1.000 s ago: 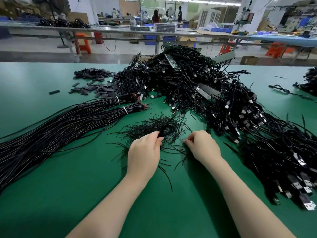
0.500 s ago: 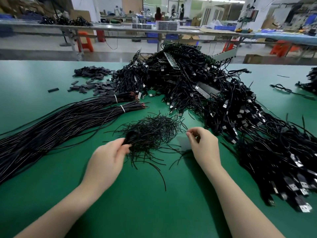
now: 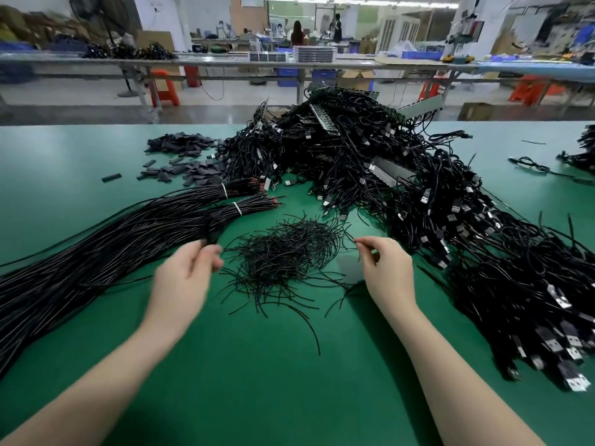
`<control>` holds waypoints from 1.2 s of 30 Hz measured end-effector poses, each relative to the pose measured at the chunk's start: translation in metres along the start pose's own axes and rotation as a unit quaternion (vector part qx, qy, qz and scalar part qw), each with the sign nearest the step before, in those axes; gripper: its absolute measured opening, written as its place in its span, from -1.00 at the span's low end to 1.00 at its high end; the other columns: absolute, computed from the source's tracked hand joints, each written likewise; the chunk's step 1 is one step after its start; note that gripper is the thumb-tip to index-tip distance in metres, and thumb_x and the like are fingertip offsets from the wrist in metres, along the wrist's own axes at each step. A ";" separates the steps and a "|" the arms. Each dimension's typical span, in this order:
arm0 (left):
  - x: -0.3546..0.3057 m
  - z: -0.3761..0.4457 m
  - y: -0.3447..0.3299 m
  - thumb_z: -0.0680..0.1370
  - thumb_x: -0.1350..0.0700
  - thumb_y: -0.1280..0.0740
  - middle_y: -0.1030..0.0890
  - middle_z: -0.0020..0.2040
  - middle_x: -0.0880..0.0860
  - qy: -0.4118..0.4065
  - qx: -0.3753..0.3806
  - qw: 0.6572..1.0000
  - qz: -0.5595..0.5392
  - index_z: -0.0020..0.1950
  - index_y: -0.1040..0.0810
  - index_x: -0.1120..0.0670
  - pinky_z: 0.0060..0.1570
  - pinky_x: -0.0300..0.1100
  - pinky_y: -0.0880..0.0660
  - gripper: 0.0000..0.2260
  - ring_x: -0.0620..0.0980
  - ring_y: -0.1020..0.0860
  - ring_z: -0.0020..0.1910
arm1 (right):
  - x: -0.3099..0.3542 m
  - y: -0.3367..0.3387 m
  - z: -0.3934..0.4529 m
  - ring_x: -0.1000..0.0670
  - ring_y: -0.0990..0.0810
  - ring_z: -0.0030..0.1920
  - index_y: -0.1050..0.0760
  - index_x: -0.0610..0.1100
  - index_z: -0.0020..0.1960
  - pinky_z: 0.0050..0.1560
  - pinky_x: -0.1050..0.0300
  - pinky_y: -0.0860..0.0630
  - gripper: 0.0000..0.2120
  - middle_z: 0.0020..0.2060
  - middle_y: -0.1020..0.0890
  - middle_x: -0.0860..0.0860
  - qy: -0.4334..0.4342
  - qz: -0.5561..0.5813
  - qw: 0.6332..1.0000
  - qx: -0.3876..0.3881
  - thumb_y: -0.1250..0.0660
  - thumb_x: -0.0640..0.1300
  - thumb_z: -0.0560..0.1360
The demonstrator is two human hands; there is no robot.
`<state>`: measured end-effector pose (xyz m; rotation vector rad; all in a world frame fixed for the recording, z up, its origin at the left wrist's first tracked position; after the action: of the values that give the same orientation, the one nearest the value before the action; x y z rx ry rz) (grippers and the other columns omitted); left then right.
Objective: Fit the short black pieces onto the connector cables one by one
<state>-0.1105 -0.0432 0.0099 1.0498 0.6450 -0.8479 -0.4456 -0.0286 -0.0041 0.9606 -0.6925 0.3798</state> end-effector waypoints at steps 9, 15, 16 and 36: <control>-0.052 -0.007 -0.119 0.68 0.01 -0.10 -0.57 -0.17 0.01 -0.039 0.059 0.991 0.111 -0.07 -0.48 0.05 -0.26 -0.12 -0.30 -0.76 0.04 -0.51 -0.23 | 0.069 -0.013 -0.014 0.02 -0.57 -0.12 -0.64 -0.10 0.09 -0.10 0.03 -0.55 -0.84 -0.08 -0.60 0.02 0.189 -0.051 0.977 0.084 -0.33 -0.14 0.57; -0.080 -0.008 -0.115 0.62 0.15 -0.23 -0.37 -0.34 -0.11 -0.174 0.037 0.966 0.189 -0.20 -0.33 0.03 -0.27 -0.10 -0.26 -0.79 0.02 -0.37 -0.37 | 0.090 -0.011 -0.015 0.06 -0.59 -0.10 -0.68 -0.08 -0.01 -0.07 0.08 -0.57 -0.90 -0.12 -0.66 0.06 0.232 -0.009 0.968 0.098 -0.42 -0.18 0.51; -0.080 -0.009 -0.118 0.62 0.16 -0.23 -0.34 -0.34 -0.11 -0.181 0.042 0.963 0.196 -0.20 -0.31 0.02 -0.27 -0.11 -0.24 -0.79 0.01 -0.34 -0.37 | 0.092 -0.009 -0.014 0.07 -0.60 -0.11 -0.69 -0.08 -0.03 -0.08 0.10 -0.57 -0.91 -0.13 -0.67 0.07 0.235 -0.002 0.967 0.093 -0.43 -0.19 0.49; -0.095 -0.028 -0.148 0.67 0.01 -0.10 -0.48 -0.24 -0.04 -0.244 0.141 0.922 0.264 -0.12 -0.36 0.04 -0.23 -0.10 -0.21 -0.79 0.07 -0.52 -0.21 | 0.082 0.015 0.002 0.16 -0.49 -0.22 -0.69 0.00 -0.19 -0.21 0.18 -0.44 -0.91 -0.29 -0.54 0.14 0.192 -0.014 0.975 0.112 -0.54 -0.01 0.36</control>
<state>-0.2880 -0.0262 0.0055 1.1378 -0.1927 -0.6909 -0.3957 -0.0228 0.0620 1.0703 -0.2865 0.6094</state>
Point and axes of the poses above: each hand's wrist, its own z-axis towards the middle knuckle, its own y-axis out of the back of the hand, x = y × z, the point moved 10 cm from there along z, towards the middle knuckle
